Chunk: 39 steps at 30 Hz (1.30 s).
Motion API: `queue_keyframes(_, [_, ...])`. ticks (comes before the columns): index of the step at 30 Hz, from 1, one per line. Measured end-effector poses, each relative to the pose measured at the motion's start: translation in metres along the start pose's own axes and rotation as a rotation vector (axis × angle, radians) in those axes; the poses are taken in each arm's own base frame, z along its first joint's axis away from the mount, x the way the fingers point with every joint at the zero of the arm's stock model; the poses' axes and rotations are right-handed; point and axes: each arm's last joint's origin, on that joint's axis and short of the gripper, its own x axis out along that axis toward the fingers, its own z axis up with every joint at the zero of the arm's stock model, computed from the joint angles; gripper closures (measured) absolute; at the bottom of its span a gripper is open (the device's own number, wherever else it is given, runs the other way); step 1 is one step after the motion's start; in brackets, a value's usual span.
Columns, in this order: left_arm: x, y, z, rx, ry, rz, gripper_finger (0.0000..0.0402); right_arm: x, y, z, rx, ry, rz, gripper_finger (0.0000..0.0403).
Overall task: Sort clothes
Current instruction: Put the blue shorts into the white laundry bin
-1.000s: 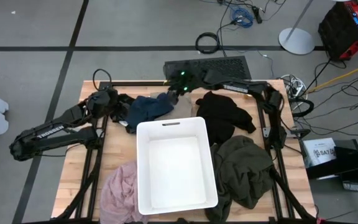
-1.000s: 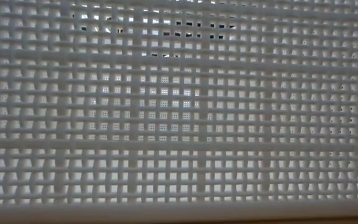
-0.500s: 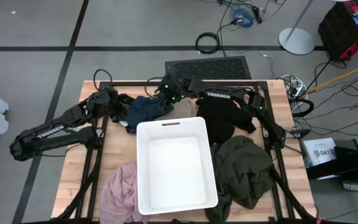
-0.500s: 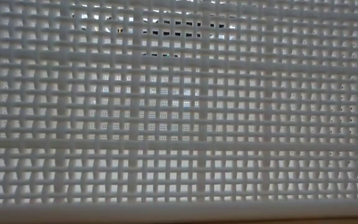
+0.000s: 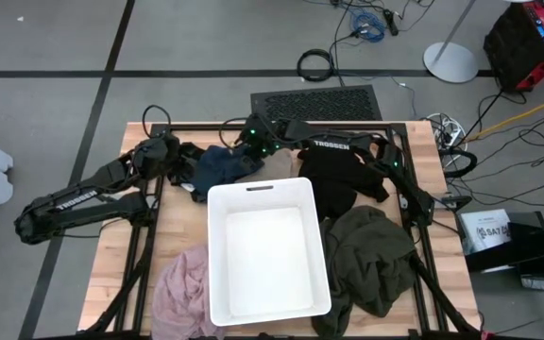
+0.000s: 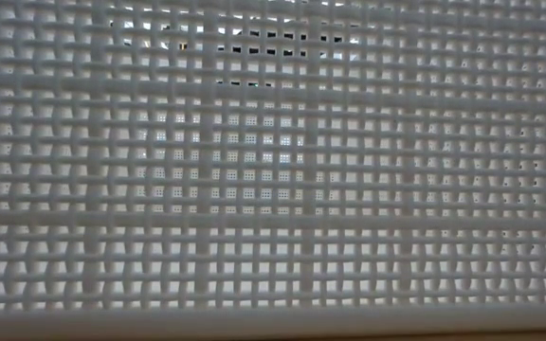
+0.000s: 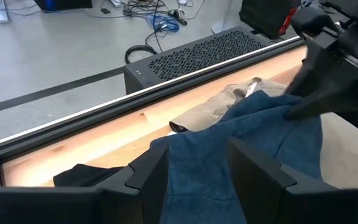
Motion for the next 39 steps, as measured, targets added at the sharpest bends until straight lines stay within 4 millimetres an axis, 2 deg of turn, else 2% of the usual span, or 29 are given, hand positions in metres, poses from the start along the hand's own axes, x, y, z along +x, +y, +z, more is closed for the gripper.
queue_keyframes(1, [0.000,0.000,0.000,0.000,0.000,0.000,0.0230,-0.001,0.001,0.001,-0.012,-0.002,0.013,0.0384])
queue_keyframes(5, [0.000,0.000,0.000,0.000,0.003,-0.009,0.0230,-0.011,0.005,0.011,-0.027,-0.023,0.060,0.0395])
queue_keyframes(9, [0.000,0.000,0.000,0.000,0.003,-0.010,0.0230,-0.036,0.015,0.030,-0.074,-0.091,0.085,0.0399])
queue_keyframes(14, [0.000,-0.001,0.000,0.001,0.010,-0.028,0.0230,-0.091,0.036,0.058,-0.161,-0.214,0.114,0.0401])
queue_keyframes(20, [-0.002,0.000,0.000,0.015,-0.003,-0.035,0.0230,-0.173,0.049,0.074,-0.214,-0.356,0.137,0.0402])
queue_keyframes(25, [-0.006,0.000,0.002,0.019,-0.028,-0.043,0.0230,-0.236,0.055,0.074,-0.226,-0.471,0.156,0.0402])
queue_keyframes(31, [-0.009,-0.001,0.006,0.037,-0.070,-0.102,0.0230,-0.298,0.064,0.067,-0.242,-0.590,0.202,0.0403])
queue_keyframes(34, [-0.011,-0.003,0.009,0.045,-0.101,-0.139,0.0230,-0.322,0.072,0.061,-0.246,-0.627,0.228,0.0403])
queue_keyframes(39, [-0.012,-0.005,0.015,0.050,-0.167,-0.157,0.0230,-0.350,0.099,0.044,-0.290,-0.646,0.323,0.0403])
